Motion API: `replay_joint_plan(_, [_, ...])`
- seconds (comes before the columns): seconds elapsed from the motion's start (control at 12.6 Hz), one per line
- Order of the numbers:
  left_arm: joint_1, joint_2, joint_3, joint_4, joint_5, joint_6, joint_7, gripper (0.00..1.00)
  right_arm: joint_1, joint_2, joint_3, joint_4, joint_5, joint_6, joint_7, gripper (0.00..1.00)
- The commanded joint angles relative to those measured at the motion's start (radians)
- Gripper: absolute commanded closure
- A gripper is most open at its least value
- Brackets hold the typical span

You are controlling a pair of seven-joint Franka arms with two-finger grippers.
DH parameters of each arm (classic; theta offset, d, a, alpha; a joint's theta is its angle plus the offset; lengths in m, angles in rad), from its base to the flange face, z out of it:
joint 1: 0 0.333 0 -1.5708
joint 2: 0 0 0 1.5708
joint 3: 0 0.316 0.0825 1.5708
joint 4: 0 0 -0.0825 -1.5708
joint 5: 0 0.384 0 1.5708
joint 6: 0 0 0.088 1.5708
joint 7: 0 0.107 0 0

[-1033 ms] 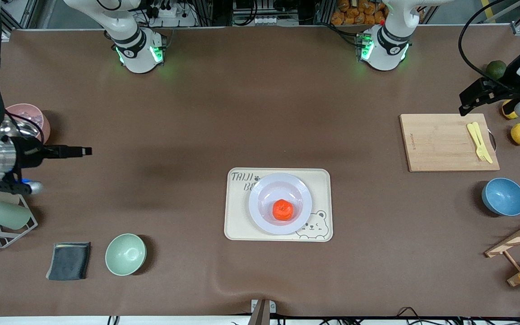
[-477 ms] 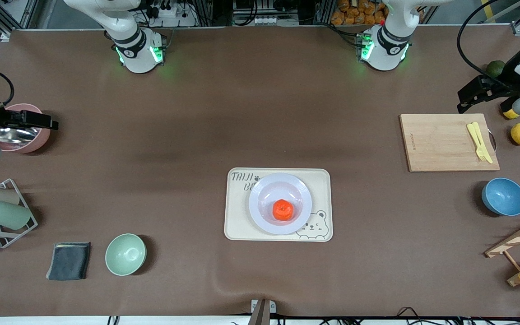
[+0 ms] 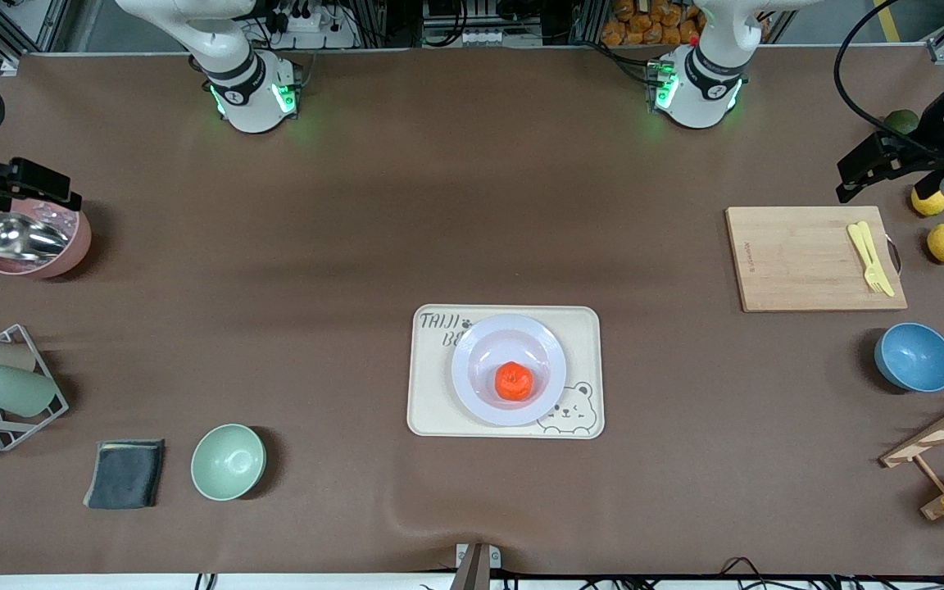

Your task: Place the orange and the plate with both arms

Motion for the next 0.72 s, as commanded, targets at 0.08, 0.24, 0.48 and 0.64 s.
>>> replay_joint_plan(0.08, [0.004,-0.022,0.002,-0.018,-0.008,0.016,0.019,0.0,-0.001,-0.052,0.023,-0.049,-0.029,0.013,0.024,0.0])
replay_joint_plan(0.24, [0.006,-0.024,0.004,-0.018,-0.013,0.015,0.019,0.0,0.0,-0.089,0.023,-0.12,-0.029,0.086,0.026,0.0])
replay_joint_plan(0.48, [0.004,-0.024,0.004,-0.018,-0.013,0.015,0.018,0.0,0.031,-0.081,0.017,-0.105,-0.032,0.088,0.029,0.0])
replay_joint_plan(0.64, [0.004,-0.025,0.004,-0.018,-0.015,0.012,0.019,0.0,0.037,-0.08,0.016,-0.105,-0.034,0.091,0.031,0.0])
